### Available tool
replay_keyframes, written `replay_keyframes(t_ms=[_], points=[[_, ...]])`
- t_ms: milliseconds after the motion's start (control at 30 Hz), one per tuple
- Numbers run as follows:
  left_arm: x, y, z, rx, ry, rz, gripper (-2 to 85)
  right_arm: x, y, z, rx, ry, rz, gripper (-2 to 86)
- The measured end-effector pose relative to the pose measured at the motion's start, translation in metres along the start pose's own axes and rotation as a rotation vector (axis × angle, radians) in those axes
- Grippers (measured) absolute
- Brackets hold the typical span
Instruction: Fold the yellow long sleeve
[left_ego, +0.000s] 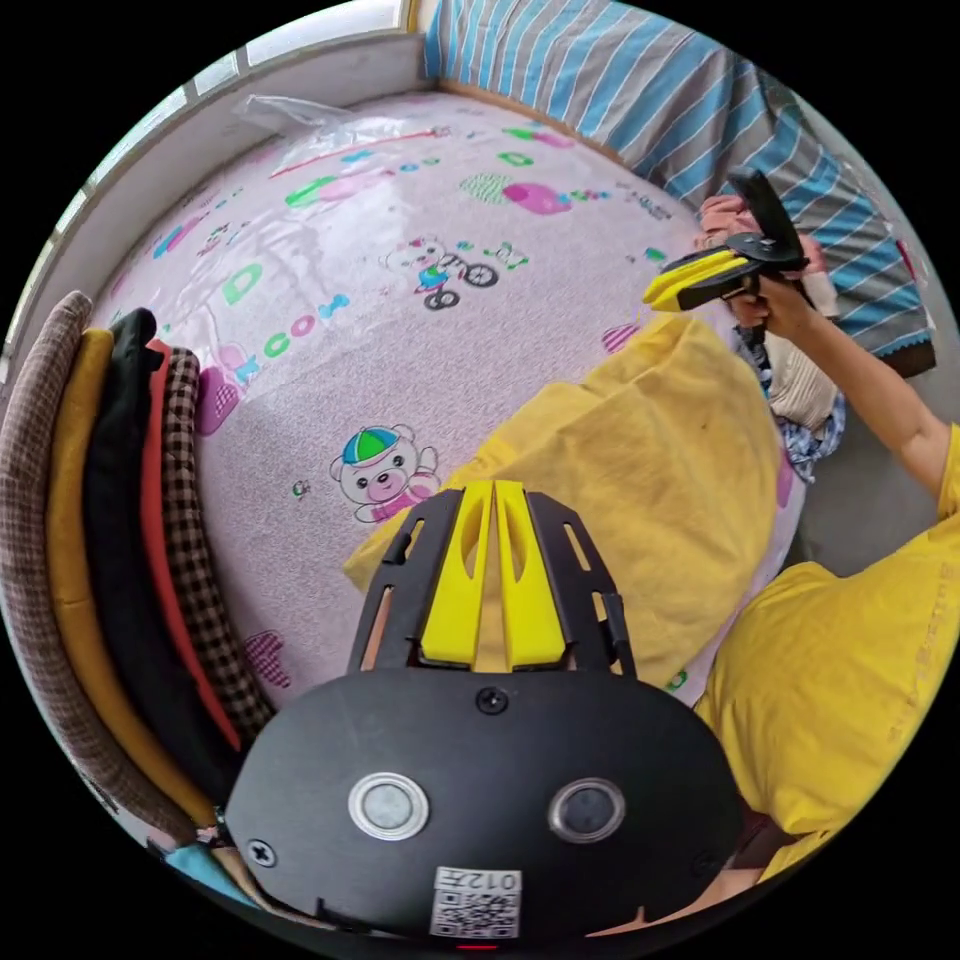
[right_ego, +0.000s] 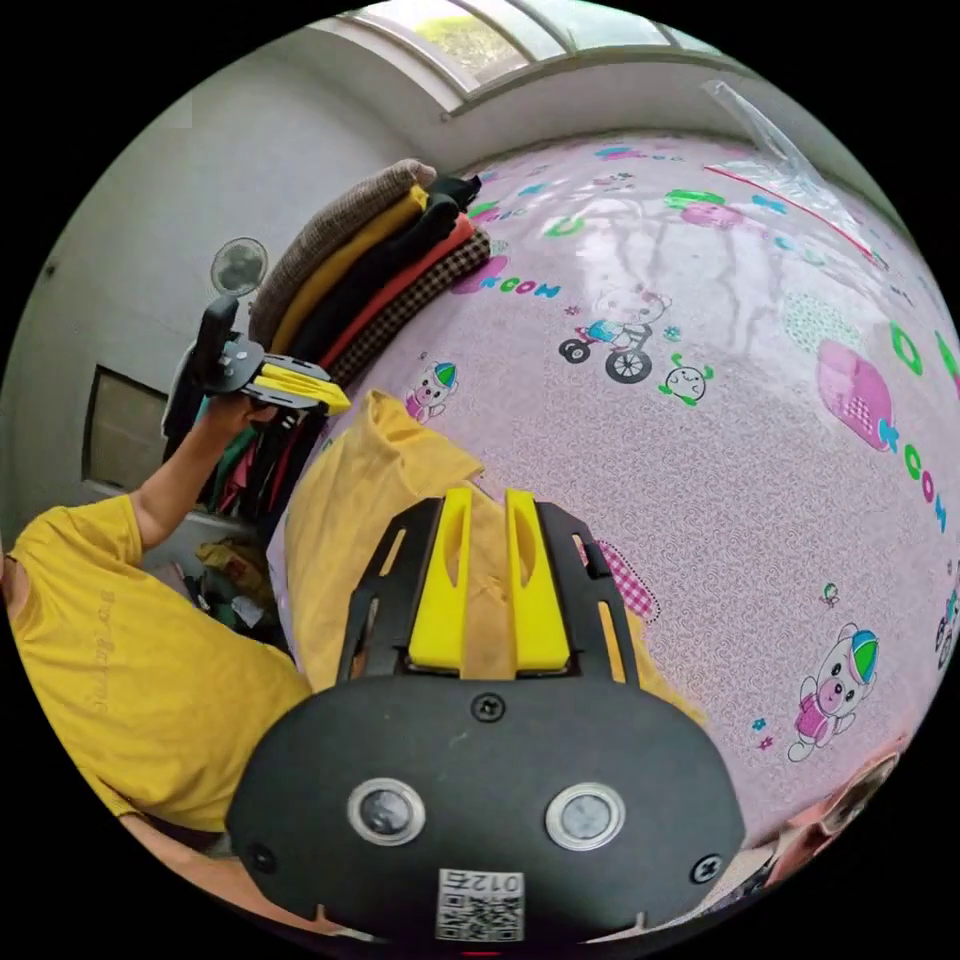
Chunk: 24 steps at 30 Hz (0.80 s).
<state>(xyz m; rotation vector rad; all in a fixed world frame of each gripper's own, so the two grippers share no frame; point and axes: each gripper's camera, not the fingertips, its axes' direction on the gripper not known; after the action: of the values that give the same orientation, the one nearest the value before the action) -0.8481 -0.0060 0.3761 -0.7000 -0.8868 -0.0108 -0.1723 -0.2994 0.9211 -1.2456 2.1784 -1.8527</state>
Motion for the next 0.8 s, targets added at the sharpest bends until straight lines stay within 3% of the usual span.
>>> replay_keyframes(t_ms=[133, 233, 367, 500, 633, 800], points=[[0.043, 0.027, 0.021, 0.047, 0.044, 0.070, 2.3, 0.003, 0.030, -0.028, -0.101, 0.079, -0.094, 8.6], [0.063, 0.017, 0.051, -0.012, -0.081, 0.167, 5.2, -0.002, 0.042, -0.013, -0.273, 0.122, -0.176, 10.3], [0.072, -0.013, 0.055, 0.081, -0.170, 0.334, 11.0, -0.012, 0.042, 0.007, -0.405, 0.204, -0.285, 11.3], [0.059, -0.049, 0.086, -0.049, -0.047, 0.482, 12.3, -0.009, 0.039, 0.018, -0.485, 0.226, -0.324, 11.2], [0.030, -0.071, 0.136, -0.284, 0.210, 0.538, 8.8, -0.005, 0.043, 0.013, -0.517, 0.190, -0.316, 4.6], [0.005, -0.066, 0.135, -0.295, 0.212, 0.521, 2.8, -0.006, 0.060, -0.017, -0.434, 0.146, -0.305, 2.9]])
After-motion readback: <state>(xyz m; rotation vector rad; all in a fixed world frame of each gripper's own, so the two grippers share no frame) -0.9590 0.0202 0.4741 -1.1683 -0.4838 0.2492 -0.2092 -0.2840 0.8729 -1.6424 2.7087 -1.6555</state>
